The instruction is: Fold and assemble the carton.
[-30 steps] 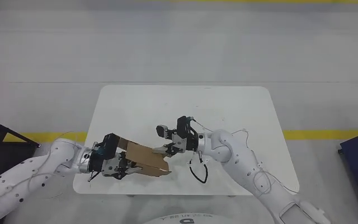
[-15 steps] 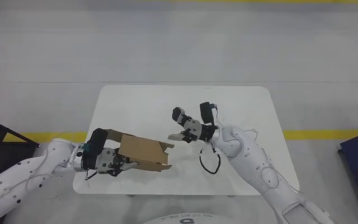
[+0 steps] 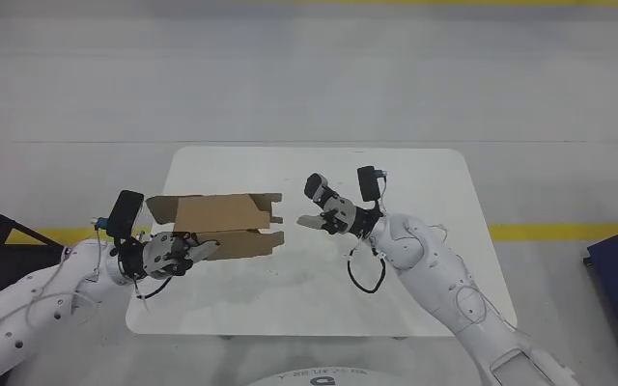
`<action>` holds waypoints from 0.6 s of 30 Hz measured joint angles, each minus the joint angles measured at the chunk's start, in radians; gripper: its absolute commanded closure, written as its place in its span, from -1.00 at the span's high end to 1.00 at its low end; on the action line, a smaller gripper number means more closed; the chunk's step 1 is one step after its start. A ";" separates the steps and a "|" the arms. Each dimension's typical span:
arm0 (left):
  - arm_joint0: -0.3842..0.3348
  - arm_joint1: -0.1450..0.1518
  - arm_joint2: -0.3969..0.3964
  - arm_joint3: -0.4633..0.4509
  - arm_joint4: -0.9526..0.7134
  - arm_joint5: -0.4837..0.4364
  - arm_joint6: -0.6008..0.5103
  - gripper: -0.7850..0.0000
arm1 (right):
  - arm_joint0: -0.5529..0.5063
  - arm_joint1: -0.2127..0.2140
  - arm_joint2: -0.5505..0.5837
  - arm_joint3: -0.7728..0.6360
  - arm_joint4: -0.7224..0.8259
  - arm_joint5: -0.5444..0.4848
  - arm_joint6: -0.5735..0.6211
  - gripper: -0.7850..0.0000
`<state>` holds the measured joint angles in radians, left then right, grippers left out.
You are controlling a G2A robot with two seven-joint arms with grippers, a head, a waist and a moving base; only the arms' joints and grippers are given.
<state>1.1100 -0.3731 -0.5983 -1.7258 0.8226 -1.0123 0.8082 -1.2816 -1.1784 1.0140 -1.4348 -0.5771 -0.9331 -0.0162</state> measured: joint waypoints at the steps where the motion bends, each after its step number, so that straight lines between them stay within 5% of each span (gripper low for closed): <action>1: 0.000 0.000 0.000 0.000 0.000 0.000 0.000 -1.00 | 0.000 0.000 0.000 0.000 0.000 -0.001 0.000 1.00; 7: 0.007 -0.005 0.005 -0.014 -0.020 0.000 0.000 -1.00 | 0.000 0.000 0.001 0.000 0.000 -0.001 0.000 1.00; 13: 0.008 -0.031 0.072 -0.063 -0.300 0.000 0.000 -1.00 | -0.009 0.001 0.014 -0.001 0.022 0.029 -0.002 1.00; 18: 0.009 -0.031 0.068 -0.062 -0.287 0.000 0.000 -1.00 | -0.009 0.001 0.014 -0.001 0.021 0.028 -0.003 1.00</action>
<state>1.1185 -0.4038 -0.5298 -1.7878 0.5360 -1.0123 0.8078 -1.2902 -1.1775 1.0279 -1.4358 -0.5559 -0.9052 -0.0188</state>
